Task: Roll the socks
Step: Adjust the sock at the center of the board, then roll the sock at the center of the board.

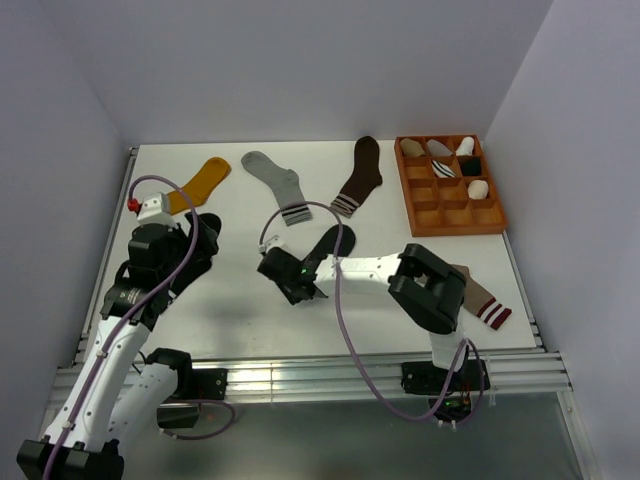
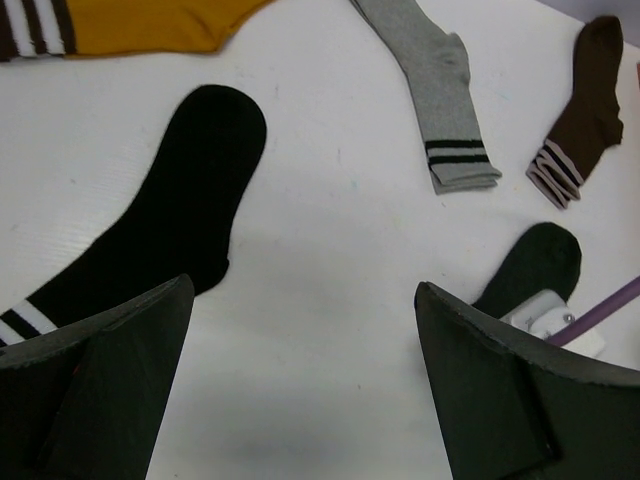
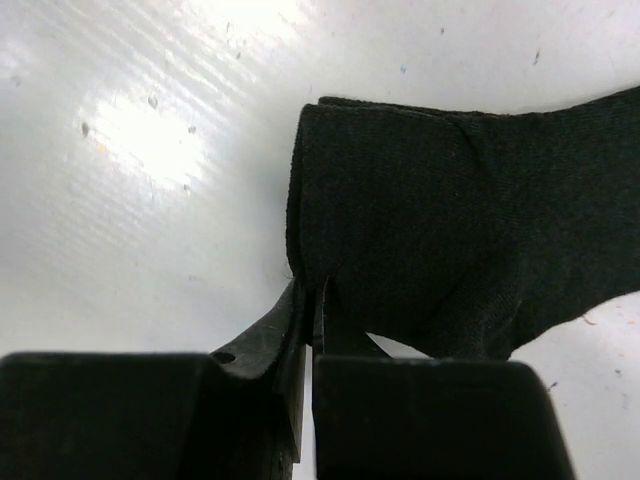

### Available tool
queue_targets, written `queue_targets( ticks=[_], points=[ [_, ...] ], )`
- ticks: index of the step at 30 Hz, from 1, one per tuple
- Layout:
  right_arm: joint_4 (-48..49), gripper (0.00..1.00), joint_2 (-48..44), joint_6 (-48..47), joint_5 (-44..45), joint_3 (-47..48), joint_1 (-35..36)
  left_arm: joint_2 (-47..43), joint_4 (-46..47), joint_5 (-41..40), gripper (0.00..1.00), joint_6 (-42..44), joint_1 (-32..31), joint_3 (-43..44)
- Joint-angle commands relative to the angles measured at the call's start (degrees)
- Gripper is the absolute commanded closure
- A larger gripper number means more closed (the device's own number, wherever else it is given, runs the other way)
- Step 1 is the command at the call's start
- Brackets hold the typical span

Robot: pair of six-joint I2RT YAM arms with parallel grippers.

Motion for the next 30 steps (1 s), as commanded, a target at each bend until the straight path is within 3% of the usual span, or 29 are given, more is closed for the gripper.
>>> queue_targets(
  ticks=[1, 6, 19, 24, 30],
  points=[
    [4.69, 1.00, -4.45, -0.86, -11.08, -3.91, -2.79, 1.06, -1.17, 6.06, 0.01, -2.14, -0.84, 3.10],
    [10.93, 1.00, -7.61, 1.07, -23.38, -9.00, -7.27, 2.46, 0.67, 8.71, 0.01, -6.80, -4.96, 1.27],
    [28.59, 1.00, -10.96, 10.21, -53.26, -20.60, -20.72, 11.24, 9.37, 4.58, 0.02, -23.31, -18.58, -4.72],
    [34.84, 1.00, -9.56, 14.08, -58.11, -23.16, -23.89, 15.29, 12.01, 1.94, 0.03, -31.48, -22.28, -7.00],
    [34.58, 1.00, -8.59, 13.20, -57.68, -23.43, -24.59, 21.27, 18.16, 0.62, 0.06, -38.09, -25.27, -8.59]
  ],
)
